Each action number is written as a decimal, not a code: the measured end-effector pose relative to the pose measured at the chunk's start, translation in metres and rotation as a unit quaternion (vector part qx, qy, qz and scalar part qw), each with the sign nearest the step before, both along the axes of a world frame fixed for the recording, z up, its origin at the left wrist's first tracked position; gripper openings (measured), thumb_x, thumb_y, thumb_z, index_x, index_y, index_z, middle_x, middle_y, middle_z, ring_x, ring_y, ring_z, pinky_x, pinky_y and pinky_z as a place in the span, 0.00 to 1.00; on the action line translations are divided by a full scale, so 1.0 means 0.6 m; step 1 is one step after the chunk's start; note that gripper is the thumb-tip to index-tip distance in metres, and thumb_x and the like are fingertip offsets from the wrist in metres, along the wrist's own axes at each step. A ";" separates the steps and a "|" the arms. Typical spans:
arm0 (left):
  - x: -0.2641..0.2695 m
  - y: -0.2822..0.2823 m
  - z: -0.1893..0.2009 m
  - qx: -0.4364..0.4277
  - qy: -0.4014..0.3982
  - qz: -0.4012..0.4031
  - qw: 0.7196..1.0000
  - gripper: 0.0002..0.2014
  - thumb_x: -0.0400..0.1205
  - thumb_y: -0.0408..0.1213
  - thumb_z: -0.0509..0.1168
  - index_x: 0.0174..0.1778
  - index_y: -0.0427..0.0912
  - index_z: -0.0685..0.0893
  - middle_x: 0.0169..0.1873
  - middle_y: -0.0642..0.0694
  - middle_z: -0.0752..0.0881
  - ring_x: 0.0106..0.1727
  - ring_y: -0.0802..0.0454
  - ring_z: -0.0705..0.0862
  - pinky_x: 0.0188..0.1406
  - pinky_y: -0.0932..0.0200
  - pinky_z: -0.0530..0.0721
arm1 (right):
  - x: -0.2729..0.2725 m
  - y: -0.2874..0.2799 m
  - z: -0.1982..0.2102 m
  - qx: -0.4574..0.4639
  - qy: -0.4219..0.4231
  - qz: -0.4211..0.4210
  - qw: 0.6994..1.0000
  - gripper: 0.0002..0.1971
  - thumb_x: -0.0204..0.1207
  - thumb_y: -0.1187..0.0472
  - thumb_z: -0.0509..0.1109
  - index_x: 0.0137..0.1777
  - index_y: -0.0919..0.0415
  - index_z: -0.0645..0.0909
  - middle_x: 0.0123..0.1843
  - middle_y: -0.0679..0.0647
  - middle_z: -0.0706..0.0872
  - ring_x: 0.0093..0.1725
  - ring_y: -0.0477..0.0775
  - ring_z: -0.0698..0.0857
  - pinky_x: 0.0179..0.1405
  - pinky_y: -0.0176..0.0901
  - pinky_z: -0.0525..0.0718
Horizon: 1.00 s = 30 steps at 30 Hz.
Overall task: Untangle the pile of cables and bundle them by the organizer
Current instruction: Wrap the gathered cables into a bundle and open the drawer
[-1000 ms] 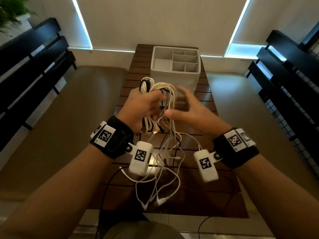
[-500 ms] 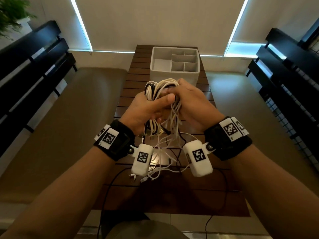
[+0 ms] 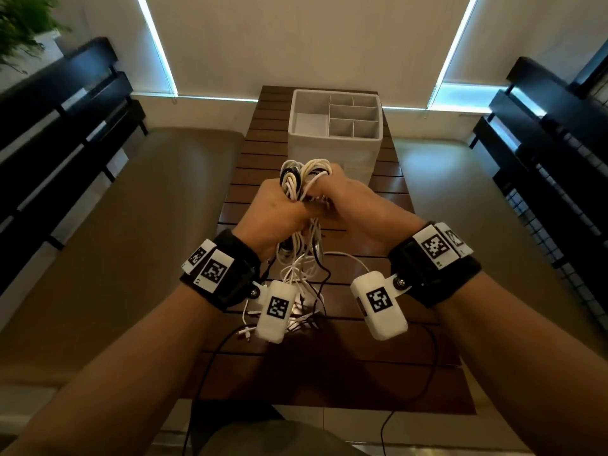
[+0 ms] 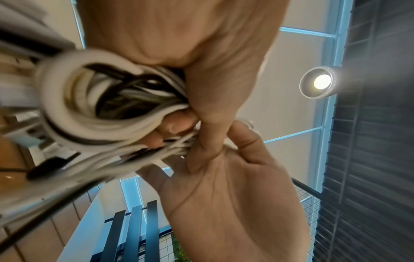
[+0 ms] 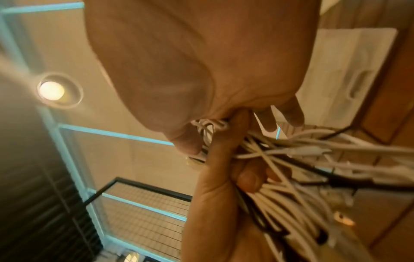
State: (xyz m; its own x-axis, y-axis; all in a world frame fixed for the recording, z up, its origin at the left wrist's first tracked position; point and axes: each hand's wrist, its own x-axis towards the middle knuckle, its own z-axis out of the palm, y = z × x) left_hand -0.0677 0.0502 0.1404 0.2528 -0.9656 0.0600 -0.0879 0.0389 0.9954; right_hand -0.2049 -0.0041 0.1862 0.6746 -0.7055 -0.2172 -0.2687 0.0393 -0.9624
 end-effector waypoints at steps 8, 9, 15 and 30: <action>-0.004 -0.007 -0.009 -0.016 0.001 0.006 1.000 0.10 0.78 0.15 0.70 0.43 0.35 0.89 0.27 0.48 0.89 0.27 0.56 0.86 0.29 0.61 0.84 | 0.002 -0.017 -0.002 -0.134 0.109 0.059 0.983 0.16 0.90 0.62 0.61 0.74 0.64 0.67 0.54 0.57 0.82 0.46 0.46 0.83 0.31 0.26 0.82; -0.005 -0.006 -0.008 -0.013 -0.008 0.002 1.000 0.10 0.78 0.16 0.71 0.44 0.35 0.90 0.28 0.48 0.90 0.27 0.56 0.87 0.30 0.62 0.84 | -0.002 -0.021 -0.003 -0.136 0.111 0.067 0.982 0.16 0.89 0.62 0.62 0.74 0.62 0.66 0.57 0.57 0.82 0.48 0.45 0.83 0.34 0.26 0.82; -0.008 -0.009 -0.011 0.020 0.026 -0.034 0.999 0.07 0.83 0.31 0.75 0.57 0.36 0.92 0.49 0.30 0.93 0.45 0.33 0.93 0.40 0.54 0.89 | -0.033 -0.048 0.003 -0.115 0.020 0.049 0.992 0.32 0.82 0.38 0.70 0.80 0.50 0.67 0.73 0.51 0.80 0.67 0.50 0.85 0.62 0.44 0.87; -0.035 -0.004 -0.020 -0.006 0.116 -0.139 0.983 0.07 0.88 0.24 0.66 0.59 0.31 0.87 0.50 0.29 0.88 0.51 0.32 0.88 0.53 0.45 0.90 | 0.006 -0.050 -0.022 -0.166 -0.055 0.038 0.984 0.23 0.92 0.45 0.59 0.56 0.58 0.92 0.60 0.49 0.93 0.66 0.46 0.89 0.76 0.59 0.79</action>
State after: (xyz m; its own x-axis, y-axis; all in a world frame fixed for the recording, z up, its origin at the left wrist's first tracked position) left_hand -0.0889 0.0478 0.1285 -0.0127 -0.9990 0.0437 0.1578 0.0412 0.9866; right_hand -0.2014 -0.0344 0.1729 0.7350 -0.6717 0.0928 -0.1529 -0.2975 -0.9424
